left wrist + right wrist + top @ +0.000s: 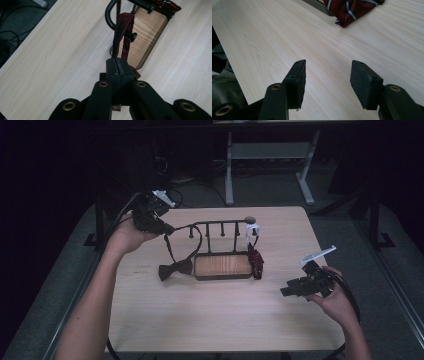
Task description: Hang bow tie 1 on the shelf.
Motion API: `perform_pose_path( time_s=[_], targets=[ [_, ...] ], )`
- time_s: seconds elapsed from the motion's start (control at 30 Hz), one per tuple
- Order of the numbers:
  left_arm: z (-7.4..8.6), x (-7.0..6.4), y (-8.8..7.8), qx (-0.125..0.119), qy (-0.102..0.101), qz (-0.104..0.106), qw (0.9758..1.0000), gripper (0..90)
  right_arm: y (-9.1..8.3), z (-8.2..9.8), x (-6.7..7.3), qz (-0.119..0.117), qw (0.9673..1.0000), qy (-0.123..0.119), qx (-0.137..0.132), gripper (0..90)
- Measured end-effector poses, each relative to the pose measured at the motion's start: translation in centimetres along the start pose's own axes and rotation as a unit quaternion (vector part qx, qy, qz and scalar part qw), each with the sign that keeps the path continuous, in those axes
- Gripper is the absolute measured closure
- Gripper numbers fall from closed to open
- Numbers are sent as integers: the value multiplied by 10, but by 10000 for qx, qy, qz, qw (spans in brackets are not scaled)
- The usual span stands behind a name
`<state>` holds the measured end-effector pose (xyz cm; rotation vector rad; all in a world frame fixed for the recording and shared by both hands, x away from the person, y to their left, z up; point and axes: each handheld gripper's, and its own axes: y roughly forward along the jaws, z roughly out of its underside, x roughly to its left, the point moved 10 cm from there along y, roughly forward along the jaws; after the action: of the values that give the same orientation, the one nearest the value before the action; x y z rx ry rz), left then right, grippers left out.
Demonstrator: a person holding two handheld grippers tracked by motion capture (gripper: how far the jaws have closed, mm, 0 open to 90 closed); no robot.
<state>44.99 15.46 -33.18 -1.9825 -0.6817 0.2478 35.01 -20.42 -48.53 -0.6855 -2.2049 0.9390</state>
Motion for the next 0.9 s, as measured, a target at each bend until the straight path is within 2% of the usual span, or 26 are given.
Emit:
perform_pose_path(
  time_s=[0.3,0.63,0.77,0.87,0.9],
  targets=[
    [-1,8,9,141,-162,-68,9997,897,-5,-1,1,-11,10000,19,-57,463],
    [3,14,15,262,-197,-167,9993,891,-3,-1,-1,2,10000,14,-25,463],
    [5,15,15,292,-238,-177,9991,861,-3,-1,-1,2,10000,16,-33,463],
    [9,15,15,378,-181,-193,9989,832,-3,0,-1,-1,10000,30,-28,463],
    [9,14,14,361,-232,-187,9989,823,-3,0,-2,4,10000,24,-22,463]
  ],
)
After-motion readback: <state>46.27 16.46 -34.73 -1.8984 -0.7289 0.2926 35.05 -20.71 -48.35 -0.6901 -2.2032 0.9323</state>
